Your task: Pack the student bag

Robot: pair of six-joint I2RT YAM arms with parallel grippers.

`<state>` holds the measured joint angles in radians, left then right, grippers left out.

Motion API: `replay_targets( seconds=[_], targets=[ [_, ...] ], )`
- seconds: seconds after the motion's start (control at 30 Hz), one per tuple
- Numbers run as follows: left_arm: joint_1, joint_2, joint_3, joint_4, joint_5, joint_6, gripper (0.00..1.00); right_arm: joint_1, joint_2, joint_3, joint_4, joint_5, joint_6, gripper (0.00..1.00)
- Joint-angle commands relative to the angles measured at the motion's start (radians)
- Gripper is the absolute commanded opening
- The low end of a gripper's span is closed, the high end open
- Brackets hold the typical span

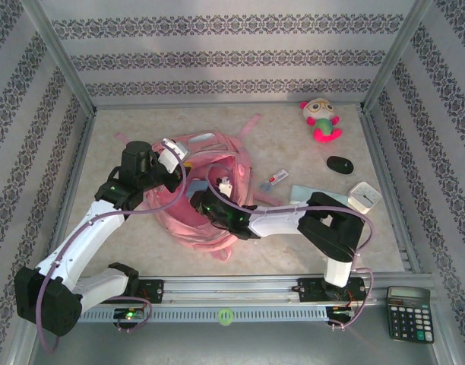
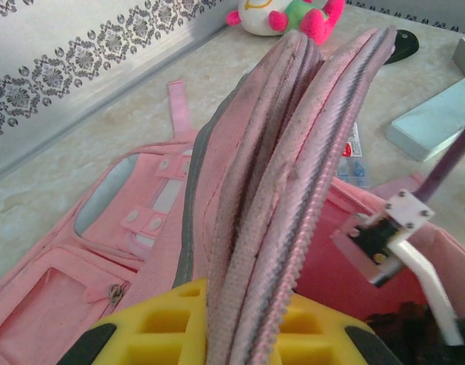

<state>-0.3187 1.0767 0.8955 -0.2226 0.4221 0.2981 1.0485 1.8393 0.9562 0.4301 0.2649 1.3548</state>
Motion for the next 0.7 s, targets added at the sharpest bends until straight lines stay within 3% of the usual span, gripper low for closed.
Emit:
replay_targets(
  seconds=[0.0,0.33,0.5,0.67],
  targets=[
    [0.006,-0.053,0.026,0.155,0.114,-0.050,0.03,-0.055,0.070,0.084,0.103,0.080,-0.064,0.27],
    [0.005,-0.055,0.028,0.166,0.102,-0.052,0.03,-0.164,0.271,0.347,0.160,-0.016,-0.185,0.25],
    [0.006,-0.058,0.014,0.154,0.053,-0.038,0.03,-0.154,0.176,0.225,0.157,-0.056,-0.180,0.37],
    [0.005,-0.070,-0.018,0.141,0.038,-0.016,0.03,-0.126,-0.023,0.017,0.077,-0.110,-0.186,0.53]
  ],
)
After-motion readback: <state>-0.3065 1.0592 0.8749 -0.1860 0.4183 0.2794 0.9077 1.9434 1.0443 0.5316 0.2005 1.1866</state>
